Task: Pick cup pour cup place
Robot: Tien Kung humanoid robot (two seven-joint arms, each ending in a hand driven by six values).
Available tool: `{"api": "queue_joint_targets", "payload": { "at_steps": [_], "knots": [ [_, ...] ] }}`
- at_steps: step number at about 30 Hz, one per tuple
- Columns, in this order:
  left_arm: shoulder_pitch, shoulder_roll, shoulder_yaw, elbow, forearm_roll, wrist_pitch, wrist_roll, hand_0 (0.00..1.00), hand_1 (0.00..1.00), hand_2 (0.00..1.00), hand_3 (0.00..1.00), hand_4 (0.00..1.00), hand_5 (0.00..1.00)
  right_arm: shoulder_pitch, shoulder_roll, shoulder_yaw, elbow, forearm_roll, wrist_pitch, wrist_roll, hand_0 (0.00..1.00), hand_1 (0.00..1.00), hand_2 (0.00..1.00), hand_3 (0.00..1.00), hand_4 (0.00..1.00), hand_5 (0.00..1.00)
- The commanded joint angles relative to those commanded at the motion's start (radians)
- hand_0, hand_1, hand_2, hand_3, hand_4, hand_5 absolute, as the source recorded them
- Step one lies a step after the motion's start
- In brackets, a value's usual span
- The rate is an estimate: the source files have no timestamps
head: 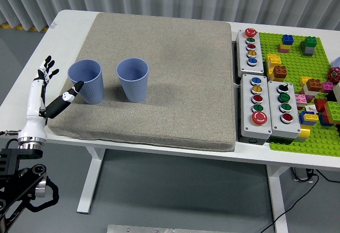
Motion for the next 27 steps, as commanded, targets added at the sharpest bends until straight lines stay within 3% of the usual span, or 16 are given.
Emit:
{"api": "queue_joint_targets", "payload": {
  "at_steps": [1,2,7,8,9,13,14,19,20,27],
  "knots": [
    [-0.010,0.002,-0.016,-0.024,0.009,-0.002,0.008,0.933,0.885,0.998,0.998,0.998,0.563,0.000,0.000,0.000,0.000,0.002,-0.001,0.000,0.697,0.695,0.625,0.610,0.173,0.305],
    [-0.020,0.005,-0.031,-0.046,0.015,-0.004,0.017,0.928,0.881,0.998,0.998,0.998,0.626,0.001,0.000,0.000,0.000,0.003,-0.001,0.000,0.697,0.695,0.625,0.610,0.172,0.302],
    [-0.104,0.010,-0.108,-0.116,-0.011,-0.030,0.061,0.928,0.881,0.998,0.998,0.998,0.626,0.001,-0.001,-0.005,0.000,0.013,-0.002,0.001,0.697,0.695,0.625,0.610,0.172,0.302],
    [-0.125,0.006,-0.123,-0.108,-0.030,-0.043,0.066,0.919,0.873,0.998,0.998,0.973,0.866,0.001,-0.001,-0.007,0.000,0.016,-0.002,0.002,0.697,0.695,0.625,0.610,0.171,0.299],
    [-0.146,0.003,-0.134,-0.100,-0.049,-0.057,0.069,0.919,0.873,0.998,0.998,0.973,0.866,0.001,-0.002,-0.008,0.000,0.017,-0.003,0.002,0.697,0.695,0.625,0.610,0.171,0.299],
    [-0.261,-0.011,-0.157,-0.008,-0.188,-0.122,0.076,0.919,0.873,0.998,0.998,0.973,0.866,0.006,-0.002,-0.018,0.000,0.031,-0.004,0.003,0.697,0.695,0.625,0.610,0.171,0.299],
    [-0.292,-0.010,-0.155,0.022,-0.207,-0.129,0.081,0.885,0.843,0.961,0.998,0.898,0.998,0.007,-0.001,-0.020,0.000,0.036,-0.006,0.003,0.697,0.695,0.625,0.610,0.171,0.298],
    [-0.418,0.004,-0.133,0.152,-0.276,-0.166,0.106,0.885,0.843,0.961,0.998,0.898,0.998,0.018,-0.003,-0.026,0.000,0.044,-0.006,0.003,0.697,0.695,0.625,0.610,0.171,0.298],
    [-0.433,0.005,-0.131,0.168,-0.278,-0.168,0.108,0.885,0.841,0.941,0.992,0.834,0.998,0.018,-0.003,-0.027,0.000,0.046,-0.007,0.003,0.697,0.695,0.626,0.610,0.171,0.297],
    [-0.510,0.012,-0.132,0.292,-0.332,-0.242,0.125,0.880,0.842,0.934,0.985,0.836,0.998,0.026,-0.004,-0.039,0.000,0.061,-0.007,0.003,0.697,0.695,0.626,0.611,0.170,0.302]
  ]
}}
